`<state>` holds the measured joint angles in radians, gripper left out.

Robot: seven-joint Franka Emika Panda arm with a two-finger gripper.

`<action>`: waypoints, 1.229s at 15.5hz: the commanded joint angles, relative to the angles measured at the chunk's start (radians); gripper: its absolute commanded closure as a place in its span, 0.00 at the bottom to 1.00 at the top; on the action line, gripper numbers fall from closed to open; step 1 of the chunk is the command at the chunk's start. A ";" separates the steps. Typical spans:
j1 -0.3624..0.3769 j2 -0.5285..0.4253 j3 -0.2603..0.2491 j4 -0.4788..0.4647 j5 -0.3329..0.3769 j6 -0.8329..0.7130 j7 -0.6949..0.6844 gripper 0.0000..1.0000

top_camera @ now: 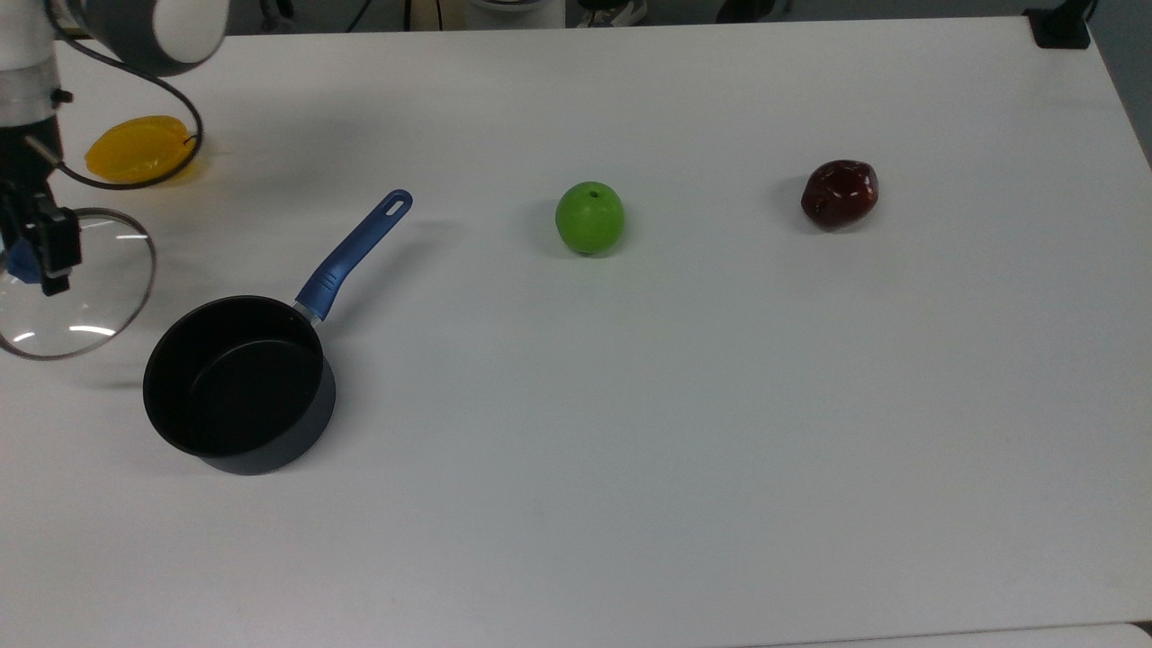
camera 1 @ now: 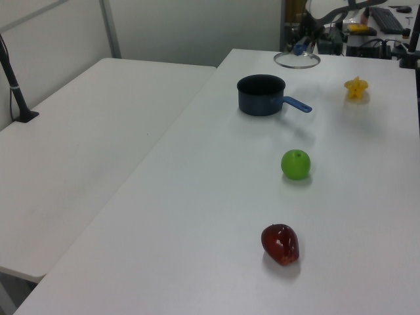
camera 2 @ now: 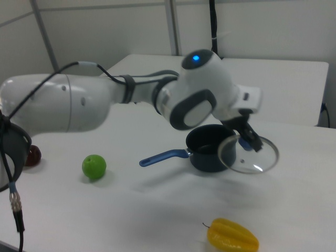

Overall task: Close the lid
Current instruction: 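Carry the lid over the saucepan and lower it onto the rim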

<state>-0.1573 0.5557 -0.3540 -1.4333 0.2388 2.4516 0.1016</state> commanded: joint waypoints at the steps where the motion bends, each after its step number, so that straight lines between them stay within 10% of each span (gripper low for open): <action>1: 0.197 -0.007 -0.128 0.025 0.022 -0.059 0.088 0.46; 9: 0.332 0.042 -0.118 0.043 -0.059 -0.046 0.148 0.46; 19: 0.323 0.089 -0.106 0.042 -0.118 0.046 0.185 0.46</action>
<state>0.1702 0.6235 -0.4524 -1.4117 0.1396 2.4631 0.2633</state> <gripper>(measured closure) 0.330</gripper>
